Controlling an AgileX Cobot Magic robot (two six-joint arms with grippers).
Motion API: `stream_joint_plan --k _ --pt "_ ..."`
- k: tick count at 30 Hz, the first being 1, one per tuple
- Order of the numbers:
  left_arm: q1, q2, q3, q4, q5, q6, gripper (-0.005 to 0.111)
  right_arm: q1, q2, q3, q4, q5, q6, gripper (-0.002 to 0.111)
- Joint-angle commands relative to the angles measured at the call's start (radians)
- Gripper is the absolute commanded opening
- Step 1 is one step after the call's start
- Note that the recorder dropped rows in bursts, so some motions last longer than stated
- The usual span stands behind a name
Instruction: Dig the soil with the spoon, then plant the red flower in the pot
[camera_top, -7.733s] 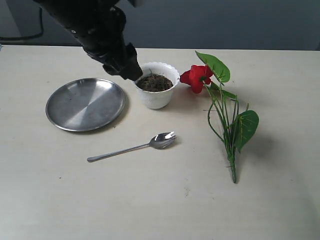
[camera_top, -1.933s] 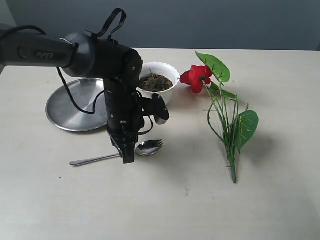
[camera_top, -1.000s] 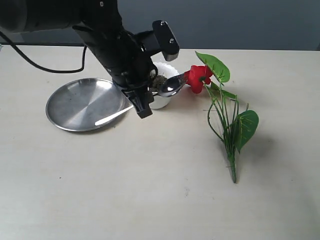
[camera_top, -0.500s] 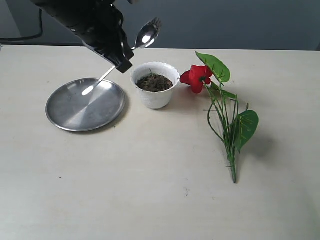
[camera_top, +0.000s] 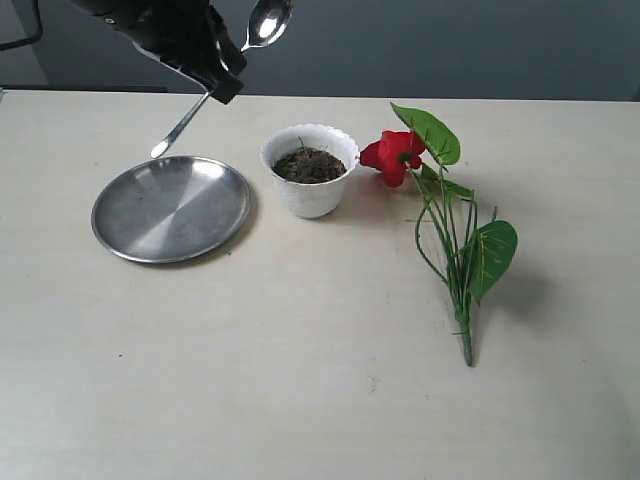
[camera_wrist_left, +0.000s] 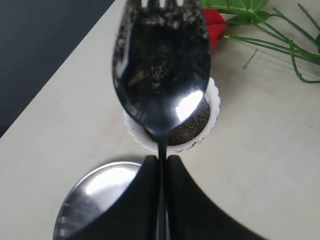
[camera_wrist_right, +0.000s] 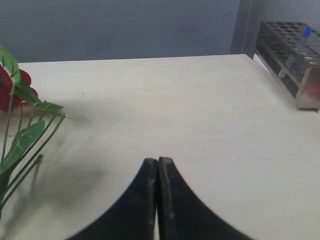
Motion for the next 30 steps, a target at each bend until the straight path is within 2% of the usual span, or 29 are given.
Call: stream_joint_plan --k 1,10,17,25,30 --pt "-0.001 -0.013 0.001 -0.012 -0.016 0.000 0.000 0.002 -0.005 0.001 -0.001 -0.002 -0.001 0.000" --pt "-0.001 -0.014 0.001 -0.007 -0.089 0.000 0.000 0.002 -0.005 0.001 -0.001 -0.002 -0.001 0.000" --pt "-0.001 -0.014 0.001 -0.002 -0.121 0.075 0.000 0.002 -0.005 0.001 -0.001 -0.002 -0.001 0.000" --pt "-0.001 -0.014 -0.054 0.182 -0.120 0.077 0.000 0.002 -0.005 0.001 -0.001 -0.002 -0.001 0.000" --pt "-0.001 -0.014 -0.083 0.204 -0.112 0.077 0.000 0.002 -0.005 0.001 -0.001 -0.002 -0.001 0.000"
